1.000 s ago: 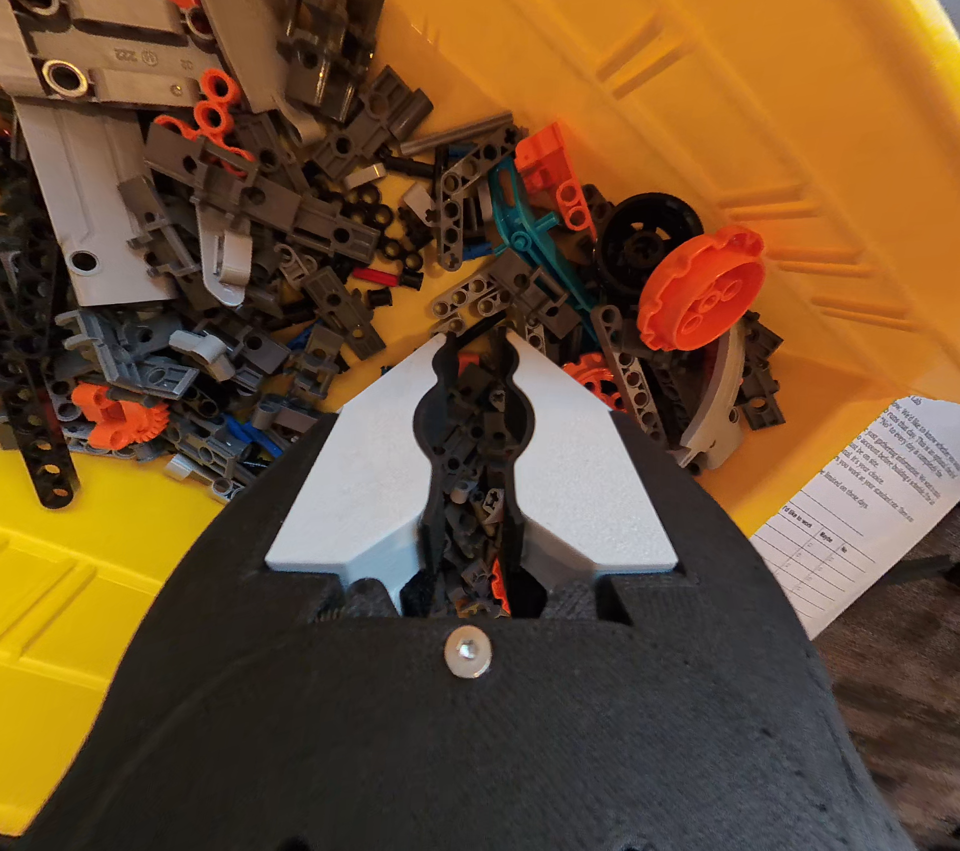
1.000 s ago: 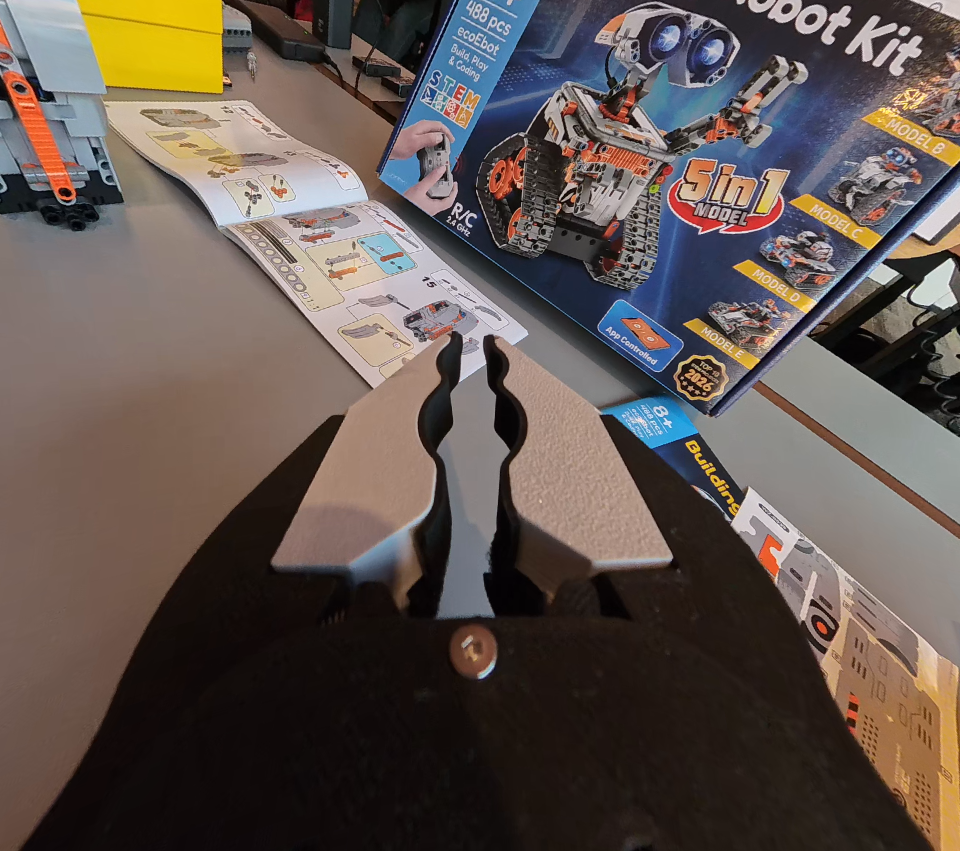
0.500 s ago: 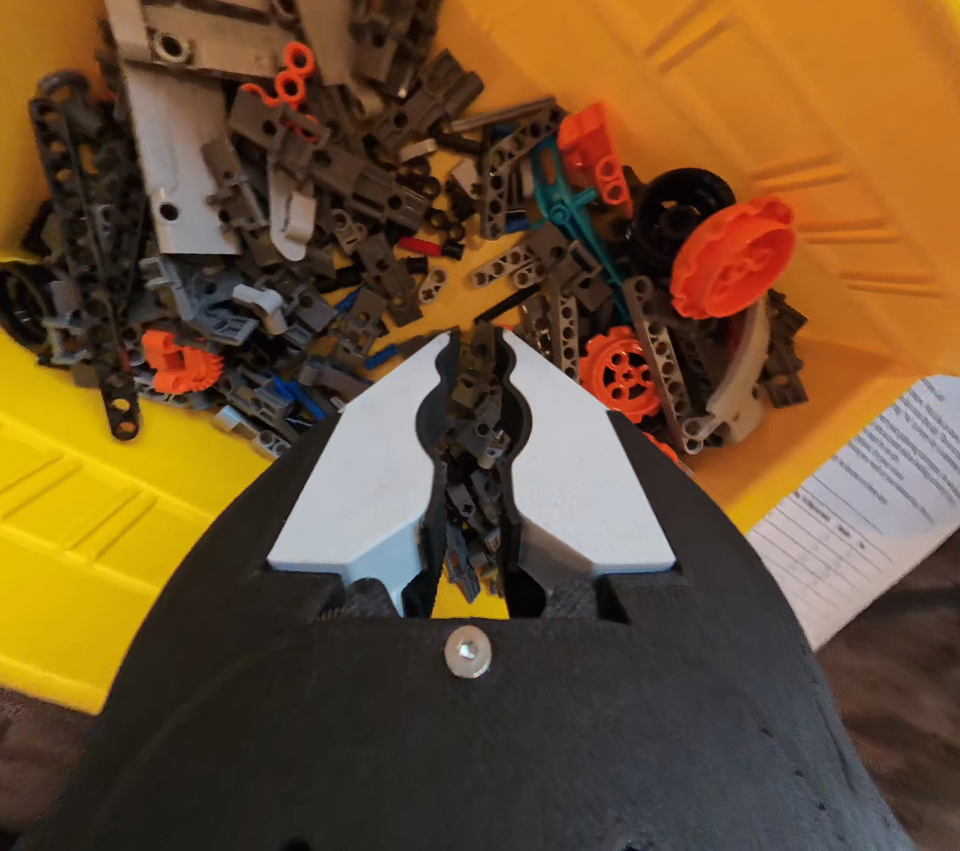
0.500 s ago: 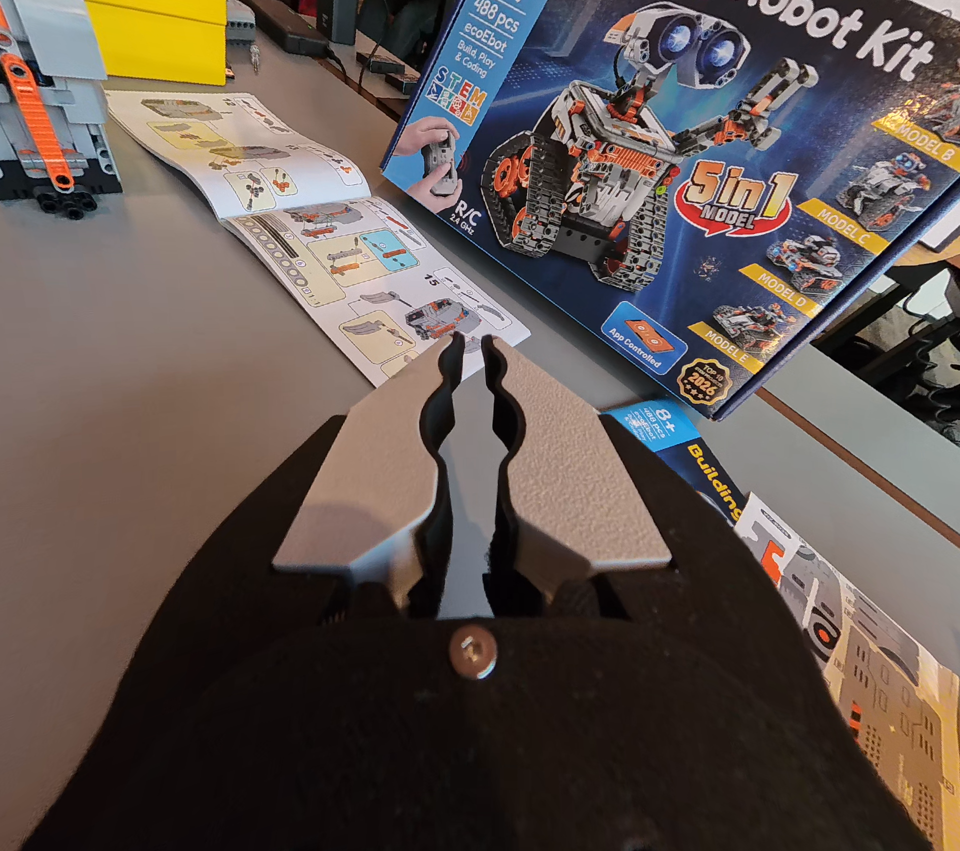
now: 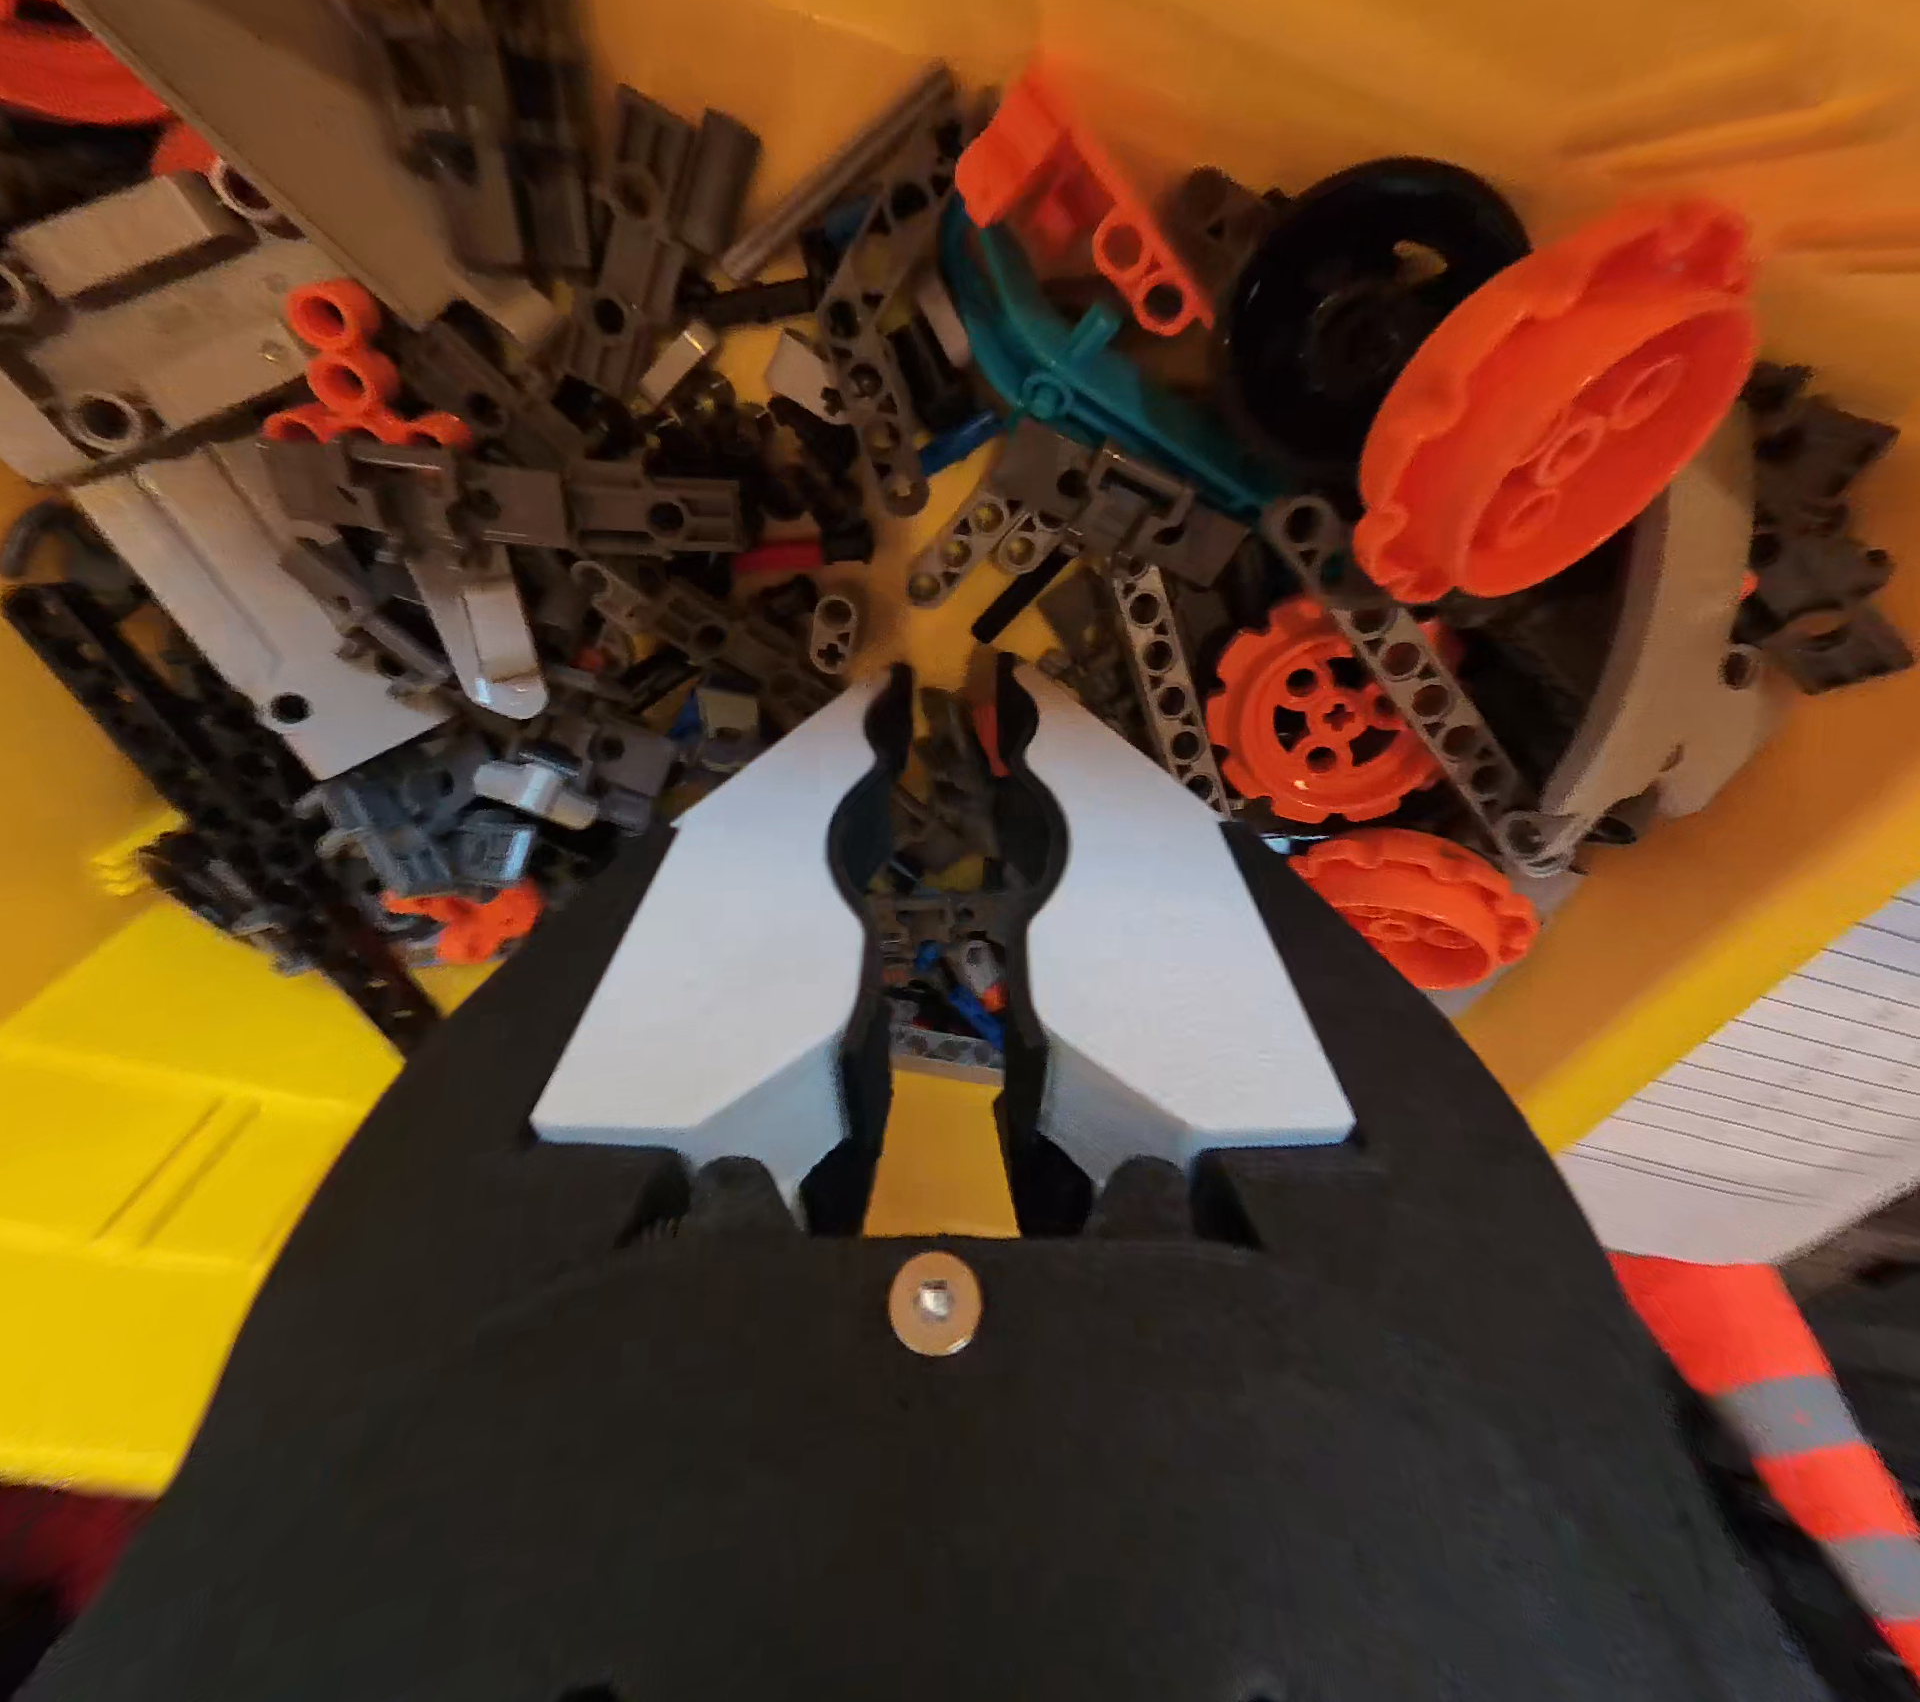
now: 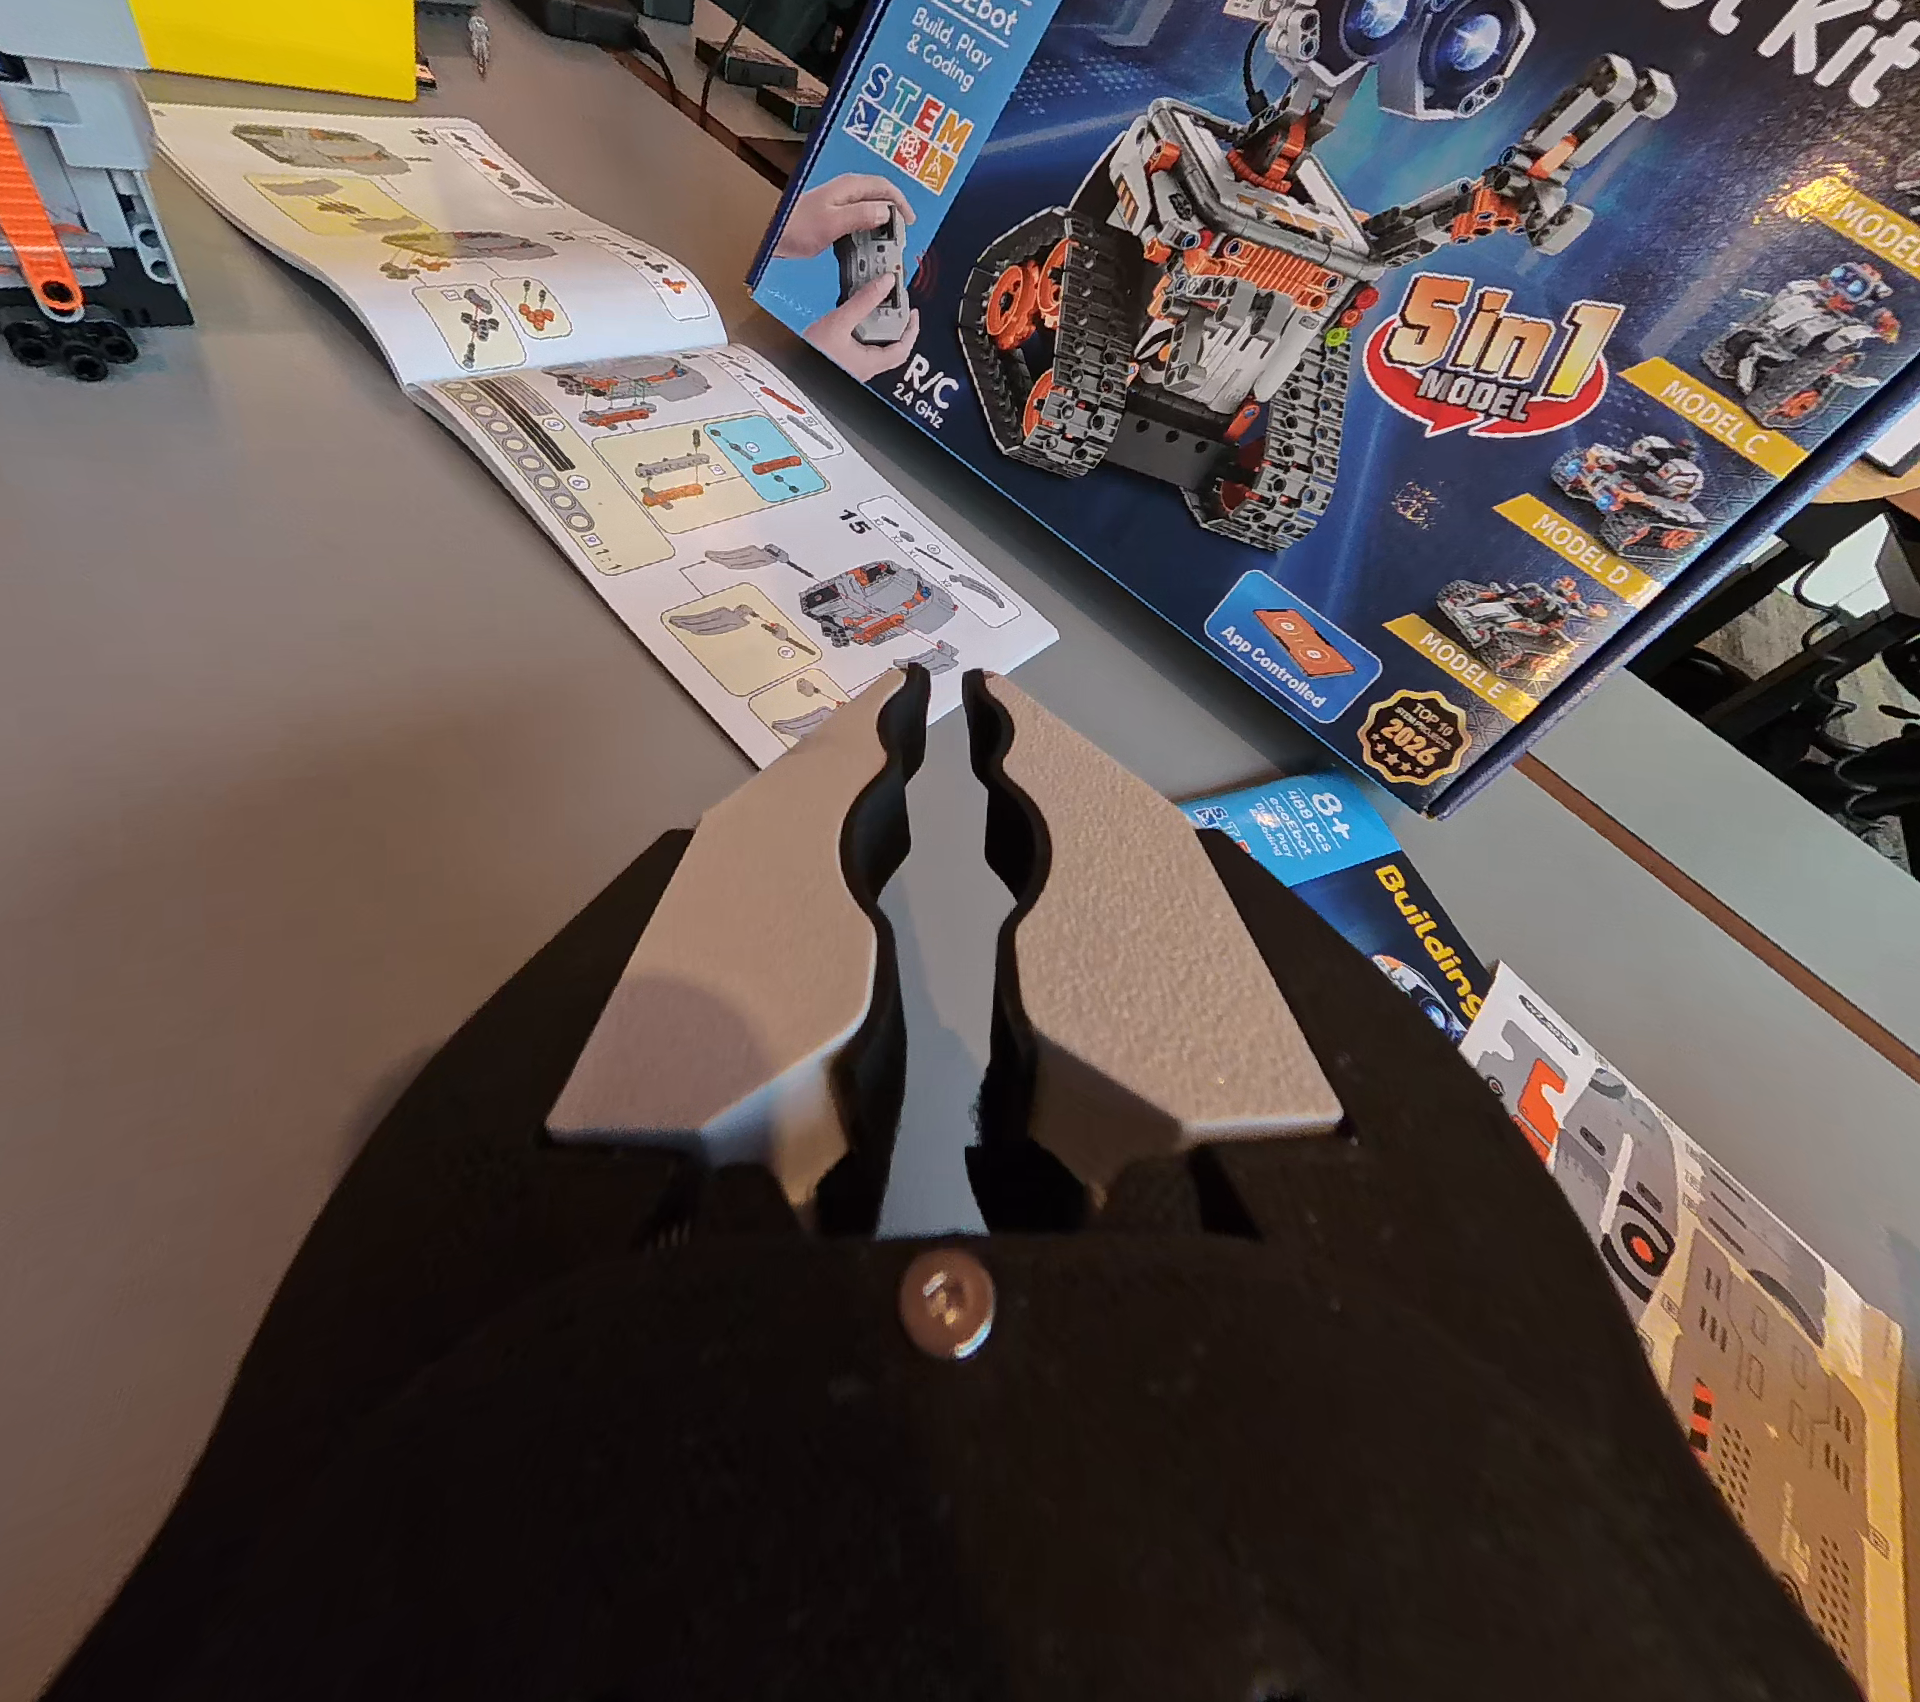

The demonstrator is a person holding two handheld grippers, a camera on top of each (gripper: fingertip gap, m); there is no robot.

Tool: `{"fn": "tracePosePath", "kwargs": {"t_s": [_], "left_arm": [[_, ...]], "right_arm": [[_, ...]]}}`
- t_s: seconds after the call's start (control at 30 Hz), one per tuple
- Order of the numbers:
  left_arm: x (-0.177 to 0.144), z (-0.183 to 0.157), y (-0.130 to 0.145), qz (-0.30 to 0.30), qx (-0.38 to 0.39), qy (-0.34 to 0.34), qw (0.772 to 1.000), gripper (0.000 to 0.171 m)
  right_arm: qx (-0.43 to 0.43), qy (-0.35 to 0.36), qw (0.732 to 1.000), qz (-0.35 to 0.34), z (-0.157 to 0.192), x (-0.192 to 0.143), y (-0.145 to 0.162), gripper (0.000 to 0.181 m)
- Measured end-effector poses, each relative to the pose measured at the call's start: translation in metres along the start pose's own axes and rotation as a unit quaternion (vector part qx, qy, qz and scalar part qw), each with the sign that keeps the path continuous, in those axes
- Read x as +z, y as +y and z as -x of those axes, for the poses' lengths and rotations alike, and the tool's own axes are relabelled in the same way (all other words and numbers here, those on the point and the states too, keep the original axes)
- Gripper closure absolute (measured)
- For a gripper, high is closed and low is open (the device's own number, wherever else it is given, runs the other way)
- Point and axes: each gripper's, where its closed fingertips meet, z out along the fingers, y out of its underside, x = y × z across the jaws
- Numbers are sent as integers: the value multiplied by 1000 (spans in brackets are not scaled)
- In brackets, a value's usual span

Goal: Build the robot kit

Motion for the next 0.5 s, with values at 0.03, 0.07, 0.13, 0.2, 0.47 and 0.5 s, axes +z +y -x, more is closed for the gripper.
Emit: {"fn": "tracePosePath", "kwargs": {"t_s": [0.03,0.07,0.13,0.2,0.47,0.5], "left_arm": [[0,0,0,-5,-7,5,1000,171],[0,-1,-1,-11,-2,3,1000,171],[0,2,-1,-16,16,-22,999,171],[-1,2,-3,-19,34,-43,998,169],[-4,-7,-12,-19,45,6,999,152],[-5,-6,-9,-11,45,7,999,151]], "right_arm": [[0,0,1000,0,0,0,0,176],[0,-1,1000,1,0,0,0,176],[-2,-1,1000,3,1,0,1,176],[-3,-2,1000,6,1,1,3,176],[-10,-5,1000,15,4,2,5,176],[-11,-4,1000,16,4,2,6,176]]}}
